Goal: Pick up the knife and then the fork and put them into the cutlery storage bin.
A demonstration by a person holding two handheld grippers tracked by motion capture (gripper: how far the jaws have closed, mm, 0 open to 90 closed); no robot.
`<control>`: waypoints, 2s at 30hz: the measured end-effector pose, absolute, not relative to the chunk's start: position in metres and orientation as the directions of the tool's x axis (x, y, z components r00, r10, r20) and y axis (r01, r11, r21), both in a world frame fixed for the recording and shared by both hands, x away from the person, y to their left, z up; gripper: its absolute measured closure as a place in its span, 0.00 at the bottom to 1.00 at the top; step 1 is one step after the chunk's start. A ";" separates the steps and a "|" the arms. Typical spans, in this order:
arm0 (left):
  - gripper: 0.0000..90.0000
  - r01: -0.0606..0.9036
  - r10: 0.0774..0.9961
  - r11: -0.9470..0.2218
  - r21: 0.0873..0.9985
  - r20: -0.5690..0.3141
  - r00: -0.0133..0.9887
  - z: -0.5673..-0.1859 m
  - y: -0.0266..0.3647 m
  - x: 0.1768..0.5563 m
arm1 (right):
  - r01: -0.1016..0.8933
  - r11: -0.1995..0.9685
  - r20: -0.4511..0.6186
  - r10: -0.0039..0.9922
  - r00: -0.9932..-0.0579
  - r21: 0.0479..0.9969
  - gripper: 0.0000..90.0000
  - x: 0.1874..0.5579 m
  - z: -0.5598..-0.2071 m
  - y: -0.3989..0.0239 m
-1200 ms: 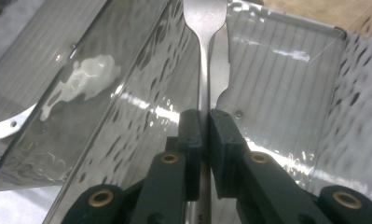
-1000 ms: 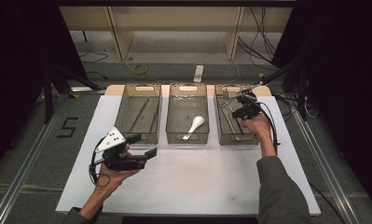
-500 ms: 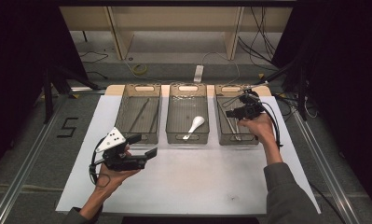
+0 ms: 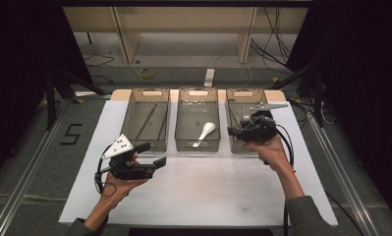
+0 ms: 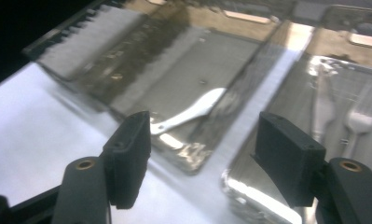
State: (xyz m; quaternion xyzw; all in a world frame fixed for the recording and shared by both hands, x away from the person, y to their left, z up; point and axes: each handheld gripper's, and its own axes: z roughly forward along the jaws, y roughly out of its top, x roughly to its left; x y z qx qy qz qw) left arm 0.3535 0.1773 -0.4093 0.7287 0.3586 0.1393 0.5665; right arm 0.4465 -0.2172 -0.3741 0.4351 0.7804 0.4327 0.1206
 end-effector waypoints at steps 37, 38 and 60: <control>0.17 0.386 0.636 -0.124 0.914 -0.225 0.738 -0.410 0.179 0.352 | 0.441 0.138 0.211 0.729 -0.651 0.887 0.28 0.333 -0.422 -0.238; 0.17 0.387 0.635 -0.124 0.914 -0.227 0.739 -0.410 0.179 0.351 | 0.438 0.141 0.206 0.730 -0.652 0.888 0.28 0.332 -0.423 -0.238; 0.17 0.398 0.628 -0.156 0.904 -0.220 0.746 -0.414 0.176 0.345 | 0.421 0.139 0.178 0.757 -0.629 0.896 0.25 0.320 -0.428 -0.246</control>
